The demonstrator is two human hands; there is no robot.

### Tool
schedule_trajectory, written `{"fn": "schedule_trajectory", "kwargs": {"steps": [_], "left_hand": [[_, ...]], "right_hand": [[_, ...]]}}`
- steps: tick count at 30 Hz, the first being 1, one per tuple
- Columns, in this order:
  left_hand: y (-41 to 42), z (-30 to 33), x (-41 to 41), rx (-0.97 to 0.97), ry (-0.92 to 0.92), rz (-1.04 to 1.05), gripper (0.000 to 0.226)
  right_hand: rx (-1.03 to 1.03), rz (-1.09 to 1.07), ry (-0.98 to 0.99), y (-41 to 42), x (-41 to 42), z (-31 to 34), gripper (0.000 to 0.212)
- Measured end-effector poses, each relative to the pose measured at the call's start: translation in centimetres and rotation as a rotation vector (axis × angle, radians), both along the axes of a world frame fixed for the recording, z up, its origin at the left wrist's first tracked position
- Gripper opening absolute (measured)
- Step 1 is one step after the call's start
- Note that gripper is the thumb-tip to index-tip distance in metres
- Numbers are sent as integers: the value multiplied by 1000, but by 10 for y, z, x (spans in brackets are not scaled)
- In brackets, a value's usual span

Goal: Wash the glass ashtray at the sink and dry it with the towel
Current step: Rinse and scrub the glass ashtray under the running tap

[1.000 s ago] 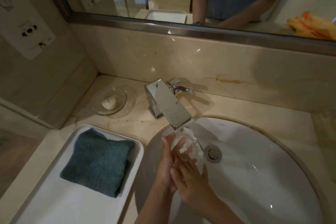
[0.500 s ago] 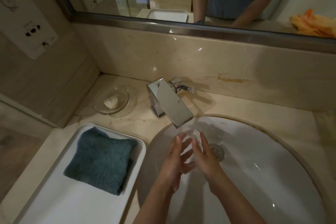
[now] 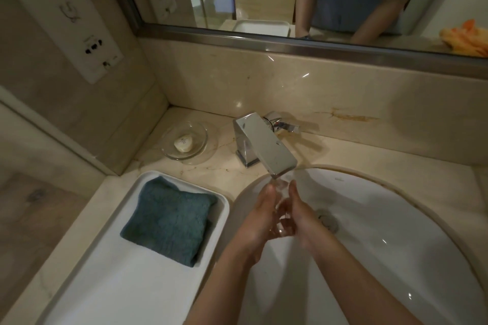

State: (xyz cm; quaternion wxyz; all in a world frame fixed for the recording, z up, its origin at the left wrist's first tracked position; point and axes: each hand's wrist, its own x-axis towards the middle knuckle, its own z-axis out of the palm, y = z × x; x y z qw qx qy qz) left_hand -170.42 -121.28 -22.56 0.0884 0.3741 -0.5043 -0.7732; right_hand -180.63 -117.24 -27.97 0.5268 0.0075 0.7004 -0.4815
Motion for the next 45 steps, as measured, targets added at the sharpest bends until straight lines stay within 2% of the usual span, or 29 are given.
{"fn": "schedule_trajectory", "kwargs": {"steps": [4, 9, 12, 14, 16, 19, 21, 22, 24, 27, 29, 33, 36, 39, 45], "left_hand": [[-1, 7, 6, -83, -47, -27, 55], [-1, 19, 7, -258, -107, -24, 27], [-2, 20, 9, -371, -138, -2, 29], [-4, 17, 10, -416, -163, 41, 24], [-5, 14, 10, -423, -199, 88, 29], [-9, 8, 8, -444, -263, 132, 32], [-10, 6, 5, -432, -276, 140, 34], [-11, 6, 4, -420, -268, 141, 34], [-14, 6, 1, -362, -245, 143, 27], [-16, 11, -4, -213, -159, 99, 18], [-17, 9, -6, -184, -132, 71, 13], [-22, -4, -5, -136, -149, 59, 36], [-24, -11, -3, -65, -142, 92, 47], [-24, -14, -2, 60, -93, 140, 40], [-17, -16, -7, 276, 44, 92, 50]], "right_hand": [[-33, -68, -158, -9, 8, -11, 73], [-20, -163, -308, -7, 16, -10, 42], [-1, -149, -349, -5, 15, -4, 63], [-15, -143, -452, -4, 15, 3, 72], [-15, -142, -542, -5, 16, 2, 67], [-18, -155, -597, -9, 21, 0, 40], [-26, -226, -607, -10, 23, -1, 39], [-41, -304, -614, -11, 24, 0, 47], [-54, -394, -504, -15, 22, 2, 55], [-57, -385, -211, -18, 24, 6, 60], [-35, -367, -9, -16, 24, 5, 60], [-81, -334, 292, -11, 17, 11, 48], [-88, -212, 406, -7, 10, 18, 47], [-100, -112, 503, -2, 2, 19, 45], [-141, 4, 517, 9, -11, 25, 35]]}}
